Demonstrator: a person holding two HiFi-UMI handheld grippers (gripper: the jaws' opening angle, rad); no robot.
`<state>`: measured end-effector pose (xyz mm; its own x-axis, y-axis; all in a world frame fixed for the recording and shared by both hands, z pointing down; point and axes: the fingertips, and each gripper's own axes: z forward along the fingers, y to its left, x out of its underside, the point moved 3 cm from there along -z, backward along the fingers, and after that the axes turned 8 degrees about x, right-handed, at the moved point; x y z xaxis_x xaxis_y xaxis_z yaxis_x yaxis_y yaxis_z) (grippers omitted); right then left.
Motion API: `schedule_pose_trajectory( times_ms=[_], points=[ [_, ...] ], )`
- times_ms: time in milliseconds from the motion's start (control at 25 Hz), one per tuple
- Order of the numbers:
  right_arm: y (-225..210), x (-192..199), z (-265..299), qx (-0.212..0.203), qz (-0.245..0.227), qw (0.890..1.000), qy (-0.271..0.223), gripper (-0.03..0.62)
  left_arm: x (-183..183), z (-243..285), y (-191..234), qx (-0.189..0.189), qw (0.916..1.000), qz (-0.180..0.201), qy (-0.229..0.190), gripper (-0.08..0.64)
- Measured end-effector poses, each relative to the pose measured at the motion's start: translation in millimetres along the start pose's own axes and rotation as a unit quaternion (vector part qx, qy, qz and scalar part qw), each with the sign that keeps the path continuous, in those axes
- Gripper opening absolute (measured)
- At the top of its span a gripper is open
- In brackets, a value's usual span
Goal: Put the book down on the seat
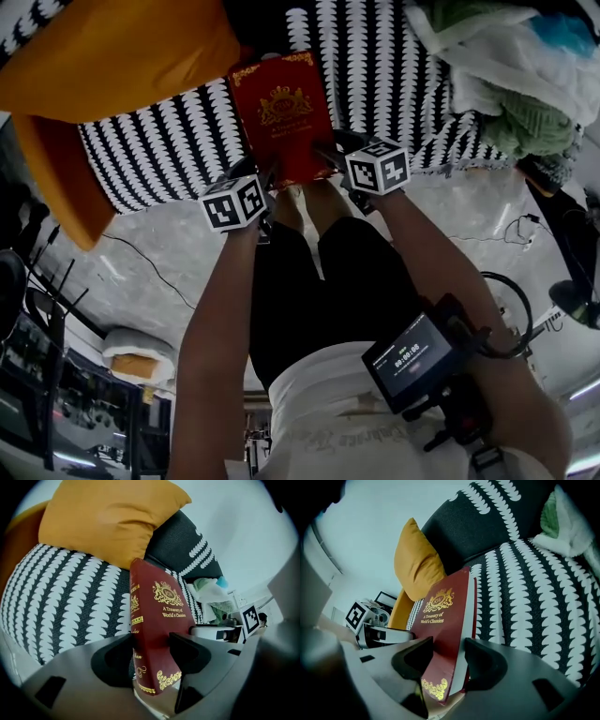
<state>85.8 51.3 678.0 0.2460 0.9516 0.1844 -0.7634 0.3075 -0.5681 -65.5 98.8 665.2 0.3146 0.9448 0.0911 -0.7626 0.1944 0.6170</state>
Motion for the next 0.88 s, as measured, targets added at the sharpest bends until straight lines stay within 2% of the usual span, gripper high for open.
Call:
schedule_pose_trajectory(
  times_ms=[280, 520, 880],
  points=[
    [-9, 3, 20, 0.011, 0.001, 1.000, 0.016, 0.224, -2, 15, 14, -0.005, 0.9999, 0.005, 0.009, 0.253],
    [-11, -1, 40, 0.017, -0.016, 0.999, 0.029, 0.220, -11, 22, 30, -0.019, 0.9989, 0.029, 0.031, 0.250],
    [-14, 12, 39, 0.044, -0.022, 0.998, 0.041, 0.221, 2, 30, 27, -0.030, 0.9975, 0.044, 0.047, 0.250]
  ],
)
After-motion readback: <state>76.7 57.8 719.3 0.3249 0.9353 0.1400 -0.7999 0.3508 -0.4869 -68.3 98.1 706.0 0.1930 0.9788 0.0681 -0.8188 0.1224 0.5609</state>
